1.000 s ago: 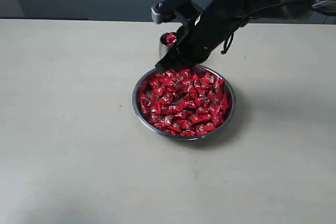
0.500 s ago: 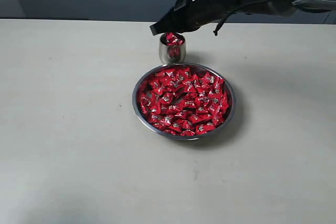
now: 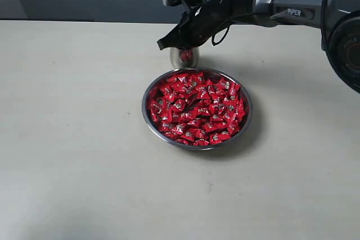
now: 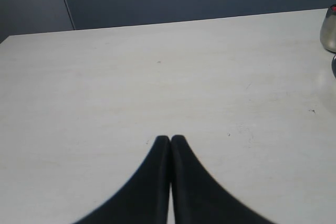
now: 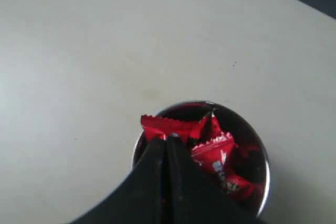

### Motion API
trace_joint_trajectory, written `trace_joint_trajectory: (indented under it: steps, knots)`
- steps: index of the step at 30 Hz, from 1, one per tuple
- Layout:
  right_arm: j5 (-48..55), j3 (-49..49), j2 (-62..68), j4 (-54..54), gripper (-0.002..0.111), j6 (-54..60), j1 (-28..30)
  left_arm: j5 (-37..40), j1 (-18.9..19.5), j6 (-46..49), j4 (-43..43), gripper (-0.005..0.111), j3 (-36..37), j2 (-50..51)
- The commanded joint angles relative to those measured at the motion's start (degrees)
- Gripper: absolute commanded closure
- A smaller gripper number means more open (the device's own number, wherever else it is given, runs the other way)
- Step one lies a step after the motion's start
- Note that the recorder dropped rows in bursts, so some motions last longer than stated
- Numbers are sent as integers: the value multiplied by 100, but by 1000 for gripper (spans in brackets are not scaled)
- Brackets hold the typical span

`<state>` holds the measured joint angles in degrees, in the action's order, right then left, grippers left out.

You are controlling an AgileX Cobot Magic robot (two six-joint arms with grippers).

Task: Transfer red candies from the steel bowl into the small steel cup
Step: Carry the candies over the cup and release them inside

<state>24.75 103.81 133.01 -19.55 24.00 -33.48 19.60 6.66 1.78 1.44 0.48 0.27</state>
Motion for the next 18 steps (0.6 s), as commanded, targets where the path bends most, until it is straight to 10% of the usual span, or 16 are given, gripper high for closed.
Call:
trace_joint_trajectory:
  steps: [1, 18]
  knots:
    - [36, 46, 23, 66, 108, -190, 181, -31, -46, -10, 11, 106, -48, -27]
    - [192, 46, -116, 1, 76, -190, 203, -31, -46, -10, 11, 106, -48, -27]
